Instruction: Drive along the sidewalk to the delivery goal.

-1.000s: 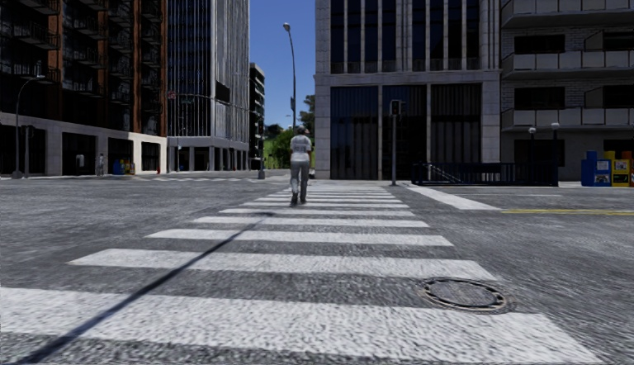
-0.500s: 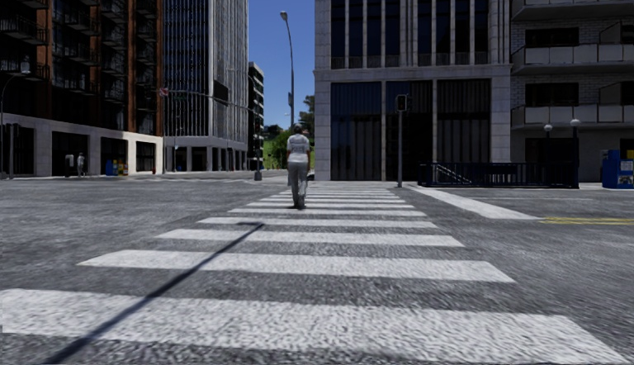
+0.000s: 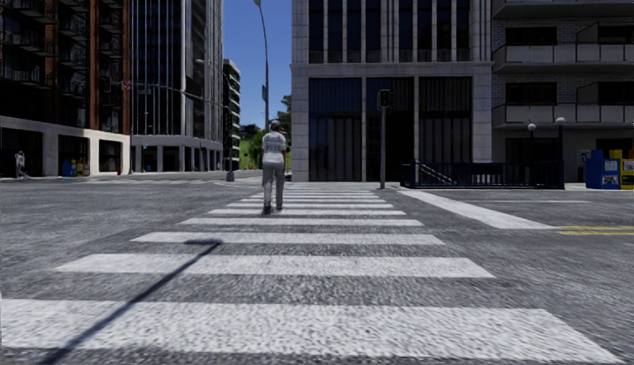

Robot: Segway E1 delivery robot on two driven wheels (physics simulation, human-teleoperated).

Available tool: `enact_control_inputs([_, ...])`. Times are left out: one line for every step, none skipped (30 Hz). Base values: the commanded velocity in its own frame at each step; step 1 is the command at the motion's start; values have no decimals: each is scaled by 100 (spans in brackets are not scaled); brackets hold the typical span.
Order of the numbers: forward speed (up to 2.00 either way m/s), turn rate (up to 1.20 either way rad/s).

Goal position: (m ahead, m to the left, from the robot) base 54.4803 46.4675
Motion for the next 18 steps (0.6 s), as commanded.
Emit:
enact_control_inputs([200, -11])
enact_control_inputs([200, -7])
enact_control_inputs([200, -7])
enact_control_inputs([200, -6])
enact_control_inputs([200, -6])
enact_control_inputs([200, -5])
enact_control_inputs([200, -5])
enact_control_inputs([200, -5])
enact_control_inputs([200, -9])
enact_control_inputs([200, -9])
enact_control_inputs([200, -9])
enact_control_inputs([200, -7])
enact_control_inputs([200, -2])
enact_control_inputs([200, -2])
enact_control_inputs([200, 0])
enact_control_inputs([200, 0])
enact_control_inputs([200, 0])
enact_control_inputs([200, 0])
